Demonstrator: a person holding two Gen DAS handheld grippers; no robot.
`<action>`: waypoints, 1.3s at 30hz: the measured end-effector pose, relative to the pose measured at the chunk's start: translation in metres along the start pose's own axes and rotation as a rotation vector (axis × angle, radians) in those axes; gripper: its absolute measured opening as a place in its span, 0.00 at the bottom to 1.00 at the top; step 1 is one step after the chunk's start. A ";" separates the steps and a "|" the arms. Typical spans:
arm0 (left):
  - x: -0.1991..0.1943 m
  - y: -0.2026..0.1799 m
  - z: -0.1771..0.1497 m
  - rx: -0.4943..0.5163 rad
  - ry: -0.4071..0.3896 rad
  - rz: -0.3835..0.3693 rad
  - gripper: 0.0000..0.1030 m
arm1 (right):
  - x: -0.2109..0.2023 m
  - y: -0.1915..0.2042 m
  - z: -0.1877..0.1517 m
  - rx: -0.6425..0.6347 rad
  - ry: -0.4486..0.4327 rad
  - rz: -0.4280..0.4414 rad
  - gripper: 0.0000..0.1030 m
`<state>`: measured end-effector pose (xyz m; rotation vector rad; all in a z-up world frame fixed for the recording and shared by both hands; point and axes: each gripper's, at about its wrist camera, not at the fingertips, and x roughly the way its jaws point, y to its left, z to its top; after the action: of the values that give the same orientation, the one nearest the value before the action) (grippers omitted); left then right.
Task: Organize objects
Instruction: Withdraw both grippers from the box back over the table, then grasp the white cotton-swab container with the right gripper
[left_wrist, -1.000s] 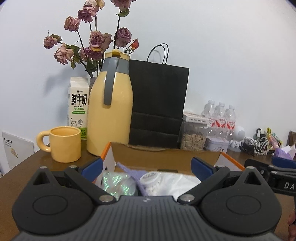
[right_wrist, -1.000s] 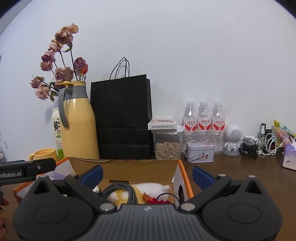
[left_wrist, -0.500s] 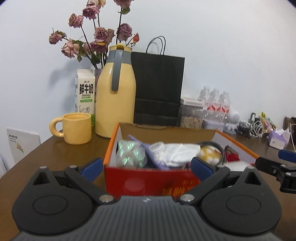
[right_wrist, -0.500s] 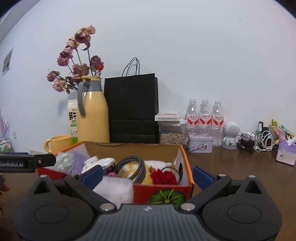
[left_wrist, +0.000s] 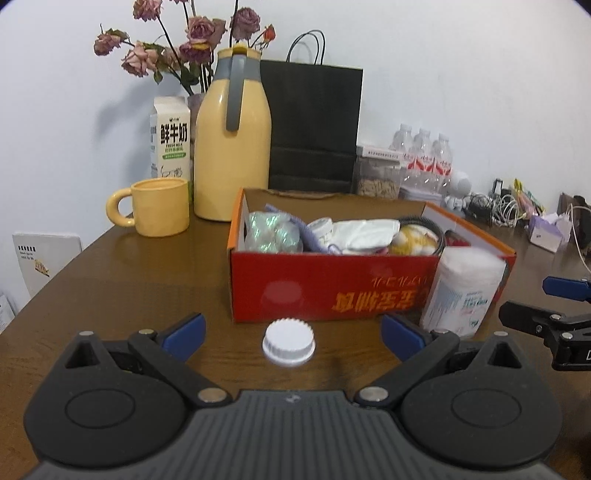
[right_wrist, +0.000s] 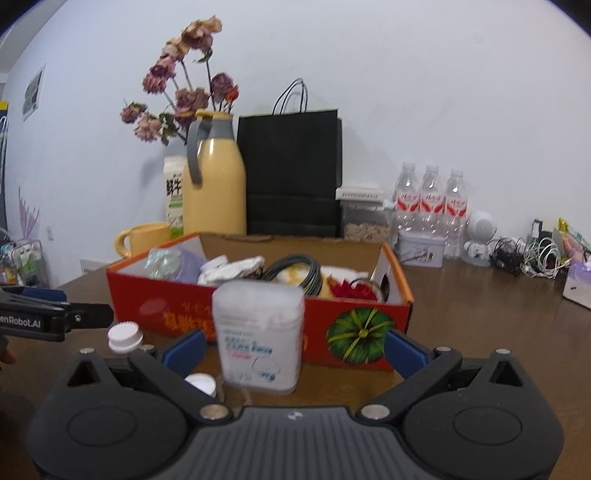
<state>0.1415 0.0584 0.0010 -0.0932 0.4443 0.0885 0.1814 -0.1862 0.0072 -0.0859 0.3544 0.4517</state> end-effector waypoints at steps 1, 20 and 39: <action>0.001 0.001 0.000 -0.001 0.007 -0.001 1.00 | 0.001 0.001 -0.001 -0.003 0.009 -0.001 1.00; 0.012 0.009 -0.005 -0.039 0.077 -0.021 1.00 | 0.049 0.024 0.011 0.041 0.160 -0.031 0.97; 0.022 0.012 -0.007 -0.059 0.123 0.002 1.00 | 0.065 0.027 0.012 0.099 0.155 -0.035 0.63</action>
<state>0.1572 0.0707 -0.0154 -0.1567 0.5649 0.0985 0.2283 -0.1336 -0.0045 -0.0305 0.5262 0.3927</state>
